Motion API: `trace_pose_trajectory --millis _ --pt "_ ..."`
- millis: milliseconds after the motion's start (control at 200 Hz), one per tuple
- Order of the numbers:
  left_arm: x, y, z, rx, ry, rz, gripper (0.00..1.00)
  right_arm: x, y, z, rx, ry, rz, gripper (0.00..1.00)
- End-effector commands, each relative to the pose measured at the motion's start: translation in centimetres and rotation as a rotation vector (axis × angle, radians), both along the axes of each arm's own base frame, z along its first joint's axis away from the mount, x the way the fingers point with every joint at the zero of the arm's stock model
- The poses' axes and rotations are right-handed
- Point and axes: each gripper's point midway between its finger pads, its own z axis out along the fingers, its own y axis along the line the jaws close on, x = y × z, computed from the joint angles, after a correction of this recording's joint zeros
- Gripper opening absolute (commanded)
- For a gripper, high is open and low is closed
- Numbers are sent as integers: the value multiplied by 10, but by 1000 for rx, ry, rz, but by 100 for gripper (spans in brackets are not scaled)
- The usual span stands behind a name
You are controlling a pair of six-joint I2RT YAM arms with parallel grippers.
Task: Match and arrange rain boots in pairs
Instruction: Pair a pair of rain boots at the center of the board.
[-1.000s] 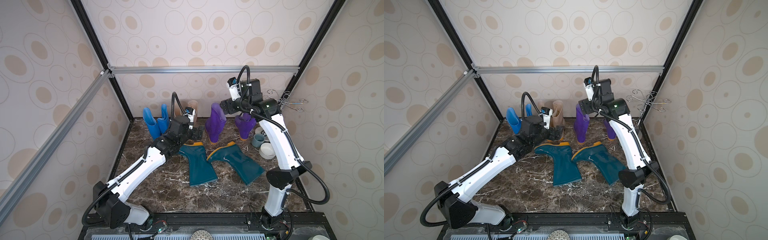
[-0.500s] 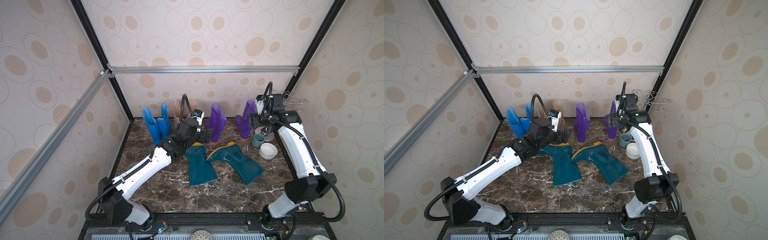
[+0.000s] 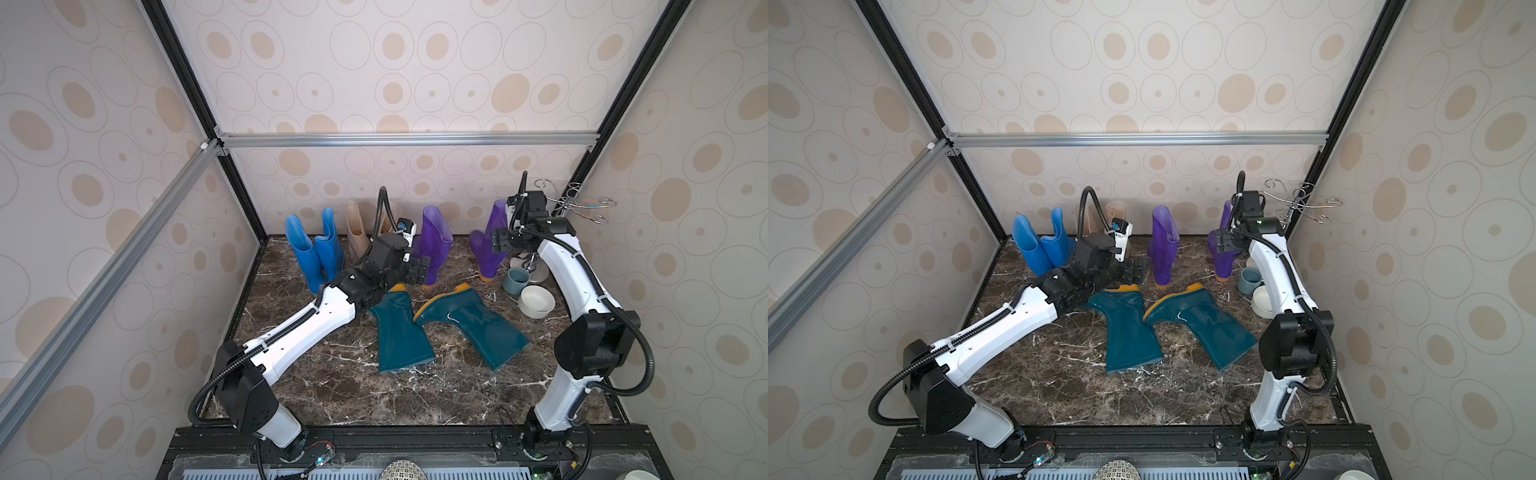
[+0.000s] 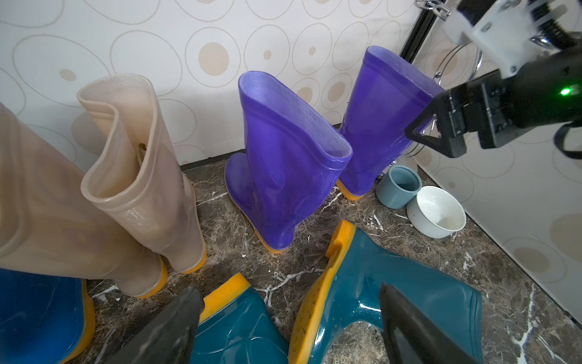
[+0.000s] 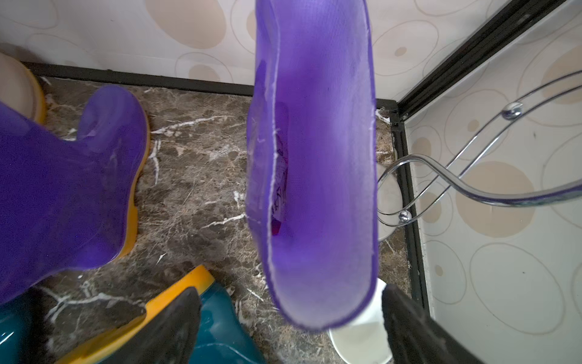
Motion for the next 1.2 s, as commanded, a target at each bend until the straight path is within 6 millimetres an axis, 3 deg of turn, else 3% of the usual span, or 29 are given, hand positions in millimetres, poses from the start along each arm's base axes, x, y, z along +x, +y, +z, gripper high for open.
trace_pose_trajectory --millis 0,200,295,350,440,515,560,670,920,1195 --pt "4 -1 21 -7 -47 18 88 16 -4 12 9 -60 -21 91" --pt "9 -2 25 -13 -61 42 88 39 1 -4 38 -47 19 87" --pt "9 2 27 -11 -68 57 88 46 5 -12 50 -35 44 79" --pt "9 4 28 -10 -71 62 88 49 9 -15 59 -26 61 69" --pt "7 9 30 -21 -76 80 88 51 12 -16 69 -22 81 39" --pt "2 14 32 -42 -83 88 88 54 19 -14 85 -29 115 21" --pt "-1 18 33 -56 -88 94 88 54 23 -10 96 -33 142 13" --pt "-7 24 30 -68 -83 95 88 52 33 0 97 -47 187 3" --pt "-17 30 34 -71 -83 84 89 37 63 21 78 -88 304 0" --pt "-27 30 50 -129 -93 55 89 34 97 34 129 -128 421 0"
